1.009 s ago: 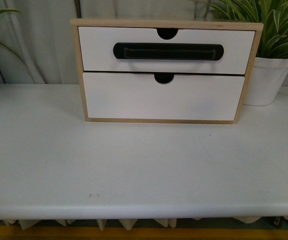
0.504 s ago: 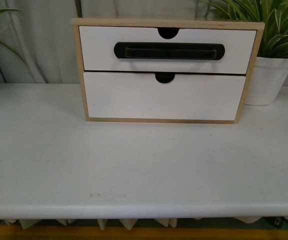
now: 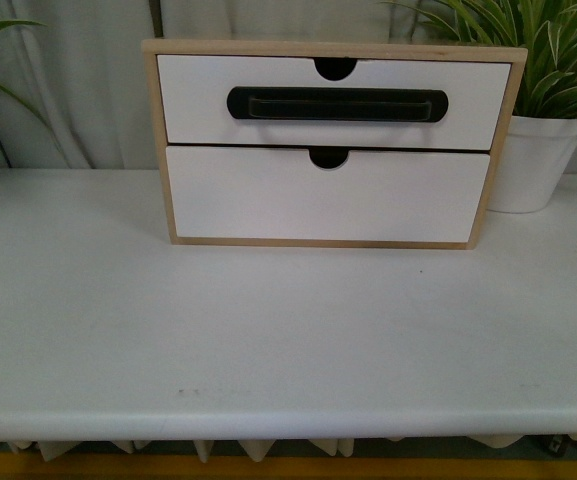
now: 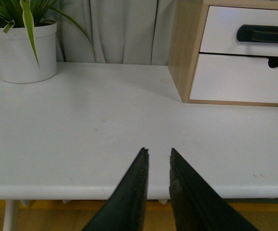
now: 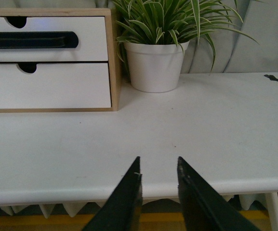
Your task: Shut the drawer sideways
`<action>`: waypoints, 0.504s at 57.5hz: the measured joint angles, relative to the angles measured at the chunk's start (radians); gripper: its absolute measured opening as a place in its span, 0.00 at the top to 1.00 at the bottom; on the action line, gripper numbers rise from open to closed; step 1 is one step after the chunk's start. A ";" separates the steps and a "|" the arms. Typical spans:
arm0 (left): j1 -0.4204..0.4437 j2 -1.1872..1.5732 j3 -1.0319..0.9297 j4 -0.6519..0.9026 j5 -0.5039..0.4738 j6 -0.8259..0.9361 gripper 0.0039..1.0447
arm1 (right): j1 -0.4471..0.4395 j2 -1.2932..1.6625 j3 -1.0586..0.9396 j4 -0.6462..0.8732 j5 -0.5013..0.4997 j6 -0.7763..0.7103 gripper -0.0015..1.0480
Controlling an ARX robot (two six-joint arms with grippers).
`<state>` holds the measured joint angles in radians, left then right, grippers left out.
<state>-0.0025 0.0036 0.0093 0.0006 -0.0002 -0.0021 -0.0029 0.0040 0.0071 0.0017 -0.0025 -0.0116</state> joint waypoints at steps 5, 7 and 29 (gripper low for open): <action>0.000 0.000 0.000 0.000 0.000 0.000 0.65 | 0.000 0.000 0.000 0.000 0.000 0.000 0.56; 0.000 0.000 0.000 0.000 0.000 0.000 0.60 | 0.000 0.000 0.000 0.000 0.000 0.000 0.51; 0.000 0.000 0.000 0.000 0.000 0.000 0.06 | 0.000 0.000 0.000 0.000 0.000 0.001 0.09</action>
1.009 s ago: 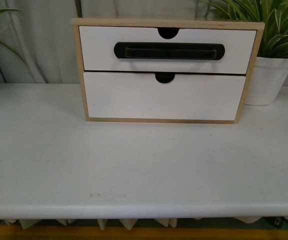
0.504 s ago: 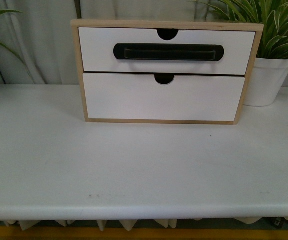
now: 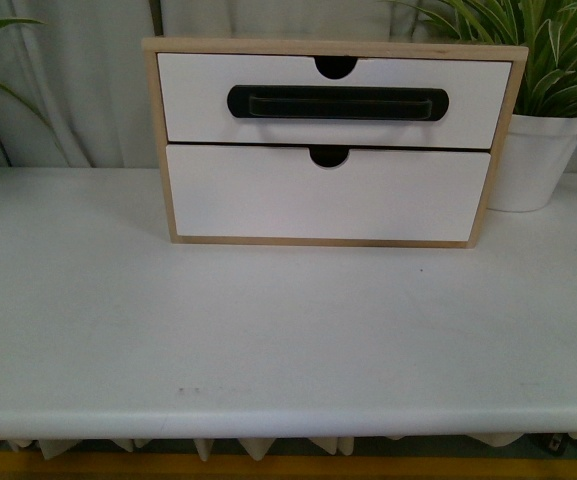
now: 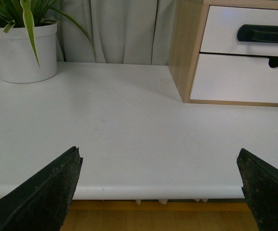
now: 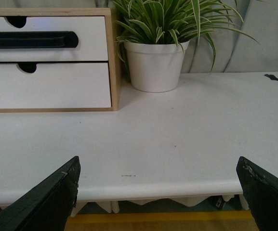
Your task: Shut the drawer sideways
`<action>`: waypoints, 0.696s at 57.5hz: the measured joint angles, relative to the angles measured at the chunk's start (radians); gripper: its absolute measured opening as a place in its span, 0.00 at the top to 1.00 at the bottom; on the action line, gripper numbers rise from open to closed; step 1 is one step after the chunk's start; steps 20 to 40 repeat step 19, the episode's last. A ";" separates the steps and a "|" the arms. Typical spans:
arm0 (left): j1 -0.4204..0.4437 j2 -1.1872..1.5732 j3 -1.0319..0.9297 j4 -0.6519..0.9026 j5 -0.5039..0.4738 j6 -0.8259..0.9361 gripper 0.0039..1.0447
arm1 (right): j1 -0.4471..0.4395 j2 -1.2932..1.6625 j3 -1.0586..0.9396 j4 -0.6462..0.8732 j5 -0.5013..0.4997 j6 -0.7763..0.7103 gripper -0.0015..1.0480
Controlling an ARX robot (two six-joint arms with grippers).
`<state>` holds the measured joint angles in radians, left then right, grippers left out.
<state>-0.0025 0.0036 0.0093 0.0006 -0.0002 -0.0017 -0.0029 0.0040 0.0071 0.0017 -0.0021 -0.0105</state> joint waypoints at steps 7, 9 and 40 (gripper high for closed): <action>0.000 0.000 0.000 0.000 0.000 0.000 0.06 | 0.000 0.000 0.000 0.000 0.000 0.000 0.09; 0.000 0.000 0.000 0.000 0.000 0.000 0.06 | 0.000 0.000 0.000 0.000 0.000 0.000 0.09; 0.000 0.000 0.000 0.000 0.000 0.000 0.06 | 0.000 0.000 0.000 0.000 0.000 0.000 0.09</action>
